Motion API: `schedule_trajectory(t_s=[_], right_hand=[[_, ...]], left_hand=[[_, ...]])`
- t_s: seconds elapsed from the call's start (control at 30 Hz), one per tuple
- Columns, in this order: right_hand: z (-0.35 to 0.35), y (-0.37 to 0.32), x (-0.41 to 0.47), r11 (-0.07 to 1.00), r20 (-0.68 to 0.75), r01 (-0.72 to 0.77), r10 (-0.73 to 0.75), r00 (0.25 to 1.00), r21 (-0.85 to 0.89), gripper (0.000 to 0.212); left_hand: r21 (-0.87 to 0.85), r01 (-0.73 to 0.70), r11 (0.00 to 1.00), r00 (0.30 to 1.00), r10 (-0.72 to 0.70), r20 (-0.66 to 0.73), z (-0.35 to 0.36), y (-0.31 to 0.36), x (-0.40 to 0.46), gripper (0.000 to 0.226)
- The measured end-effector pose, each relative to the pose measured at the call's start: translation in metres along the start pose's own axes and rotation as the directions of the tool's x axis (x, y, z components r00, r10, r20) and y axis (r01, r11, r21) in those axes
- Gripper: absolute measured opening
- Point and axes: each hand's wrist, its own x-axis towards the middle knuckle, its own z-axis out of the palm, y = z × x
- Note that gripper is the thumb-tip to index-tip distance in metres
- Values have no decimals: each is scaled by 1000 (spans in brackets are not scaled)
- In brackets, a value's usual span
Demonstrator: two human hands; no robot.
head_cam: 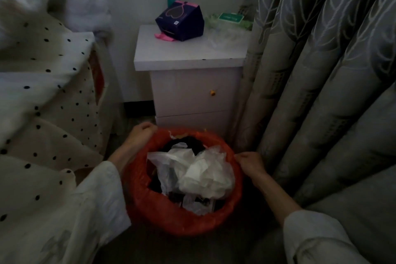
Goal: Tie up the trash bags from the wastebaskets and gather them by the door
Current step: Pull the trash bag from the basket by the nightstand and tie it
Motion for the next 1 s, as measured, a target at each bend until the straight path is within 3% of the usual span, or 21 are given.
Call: schedule_trajectory(t_s=[0.1,0.23,0.3,0.37,0.43,0.5,0.57,0.73,0.83,0.87,0.93,1.0], right_hand=[[1,0,2,996,-82,46,-52,995,-71,20],[-1,-5,3,1000,-51,30,-30,998,-6,16],[0,-9,0,998,-17,38,-37,999,52,9],[-2,-13,1,993,-24,67,-65,998,96,19],[-4,-19,0,987,-51,106,-100,994,120,16],[-6,-23,-1,980,-69,154,-146,987,123,13],[-6,-25,-1,976,-82,186,-177,981,113,11],[-2,-19,5,973,-48,190,-197,979,-129,33],[0,-13,6,929,64,156,-143,988,-335,34],[-1,-11,6,913,90,145,-120,989,-382,33],[-5,-10,4,892,85,126,-99,991,-433,31],[-11,-11,1,861,27,132,-136,990,-492,24]], left_hand=[[2,35,999,999,-35,4,5,-1,5,22],[190,-16,982,994,-6,111,9,-5,12,17],[366,-33,930,981,-39,188,9,-6,12,28],[448,-47,893,992,-12,127,11,-4,11,20],[348,-59,936,998,52,30,14,1,10,7],[210,-83,974,994,96,-51,15,3,11,27],[187,-111,976,988,128,-82,13,4,12,37],[215,-114,970,993,102,66,20,9,4,17],[343,-34,939,988,-20,155,20,10,0,73],[451,-57,891,984,-27,177,19,10,1,72],[609,-125,783,981,7,192,20,10,0,38],[562,-223,797,972,136,193,24,11,-1,17]])
